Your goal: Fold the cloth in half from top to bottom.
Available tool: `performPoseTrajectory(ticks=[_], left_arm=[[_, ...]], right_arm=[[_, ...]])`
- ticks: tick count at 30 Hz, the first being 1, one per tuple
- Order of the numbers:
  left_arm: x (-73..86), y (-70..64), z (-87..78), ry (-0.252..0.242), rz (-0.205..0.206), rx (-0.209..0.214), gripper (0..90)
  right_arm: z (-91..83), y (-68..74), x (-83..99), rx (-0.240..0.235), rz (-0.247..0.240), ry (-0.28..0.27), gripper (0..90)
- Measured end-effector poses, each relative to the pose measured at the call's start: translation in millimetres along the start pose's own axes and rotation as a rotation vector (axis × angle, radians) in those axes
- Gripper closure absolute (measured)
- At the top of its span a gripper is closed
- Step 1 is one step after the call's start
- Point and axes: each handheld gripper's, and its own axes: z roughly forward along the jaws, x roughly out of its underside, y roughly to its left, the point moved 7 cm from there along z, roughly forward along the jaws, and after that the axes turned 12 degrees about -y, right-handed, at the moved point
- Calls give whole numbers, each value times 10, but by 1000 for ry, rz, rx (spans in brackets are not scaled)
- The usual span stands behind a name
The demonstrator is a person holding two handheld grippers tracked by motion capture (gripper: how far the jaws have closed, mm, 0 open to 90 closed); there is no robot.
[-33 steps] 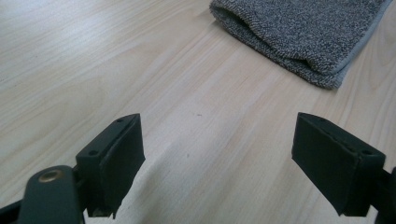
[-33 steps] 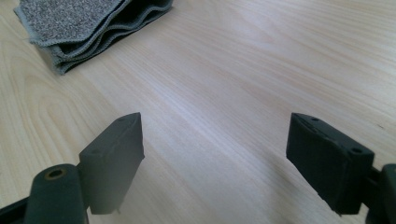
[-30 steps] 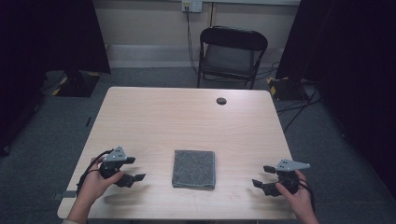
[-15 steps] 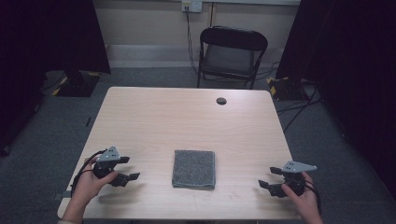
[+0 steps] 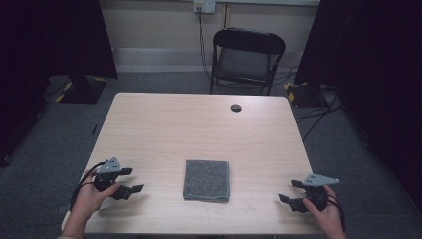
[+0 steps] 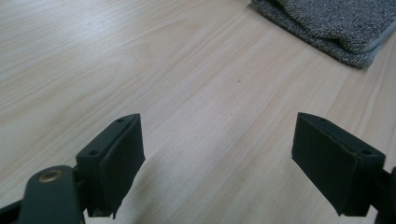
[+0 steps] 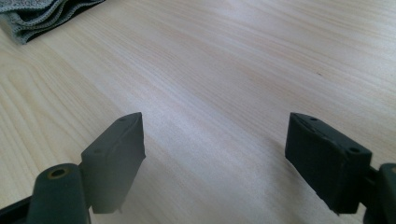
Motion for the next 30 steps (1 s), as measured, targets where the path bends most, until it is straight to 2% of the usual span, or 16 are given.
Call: performPoseTrajectory(ticks=[4, 10, 15, 17, 25, 30], left_arm=[[28, 30, -32, -1, -2, 0, 168], [65, 89, -89, 2, 1, -22, 169], [104, 129, -122, -4, -15, -37, 167], [120, 151, -140, 2, -5, -40, 167], [157, 181, -165, 1, -19, -55, 166], [195, 226, -193, 9, -12, -72, 166]], right_arm=[[-7, -7, 15, 2, 0, -1, 193], [-15, -27, 47, 7, 6, 3, 193], [-24, -45, 58, 13, 4, 1, 193], [-26, -54, 65, 15, 1, 6, 193], [-31, -67, 68, 21, -4, 7, 193], [-36, -74, 75, 28, -12, 12, 192]])
